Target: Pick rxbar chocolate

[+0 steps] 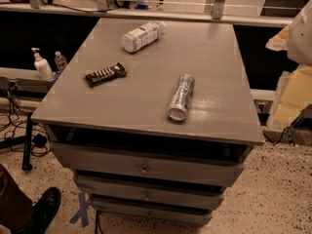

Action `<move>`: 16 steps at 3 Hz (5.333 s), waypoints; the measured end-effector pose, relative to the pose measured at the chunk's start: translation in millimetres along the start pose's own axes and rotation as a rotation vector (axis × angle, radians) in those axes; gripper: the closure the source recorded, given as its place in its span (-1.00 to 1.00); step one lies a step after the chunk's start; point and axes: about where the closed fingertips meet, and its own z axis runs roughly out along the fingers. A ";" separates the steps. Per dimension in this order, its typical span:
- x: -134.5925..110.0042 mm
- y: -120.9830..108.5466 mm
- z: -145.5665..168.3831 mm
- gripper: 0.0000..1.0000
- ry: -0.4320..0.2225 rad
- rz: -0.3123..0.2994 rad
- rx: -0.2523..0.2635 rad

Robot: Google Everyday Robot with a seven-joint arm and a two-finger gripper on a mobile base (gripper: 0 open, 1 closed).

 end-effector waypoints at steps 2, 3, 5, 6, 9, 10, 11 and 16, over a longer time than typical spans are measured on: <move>-11.9 -1.9 8.3 -1.00 -0.060 0.011 0.003; -50.8 -0.6 29.2 -1.00 -0.175 0.014 -0.005; -160.0 -14.9 74.9 -1.00 -0.382 0.006 0.045; -167.1 -22.1 72.0 -1.00 -0.405 0.010 0.077; -224.2 -24.4 103.1 -1.00 -0.561 0.034 0.059; -263.5 -25.0 128.3 -1.00 -0.641 0.056 0.025; -302.2 -30.4 154.0 -1.00 -0.709 0.088 0.005; -359.7 -98.2 247.6 -0.67 -0.798 0.288 -0.004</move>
Offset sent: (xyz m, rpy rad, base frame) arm 0.0190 0.0313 -0.0181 0.1627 -0.0272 0.0108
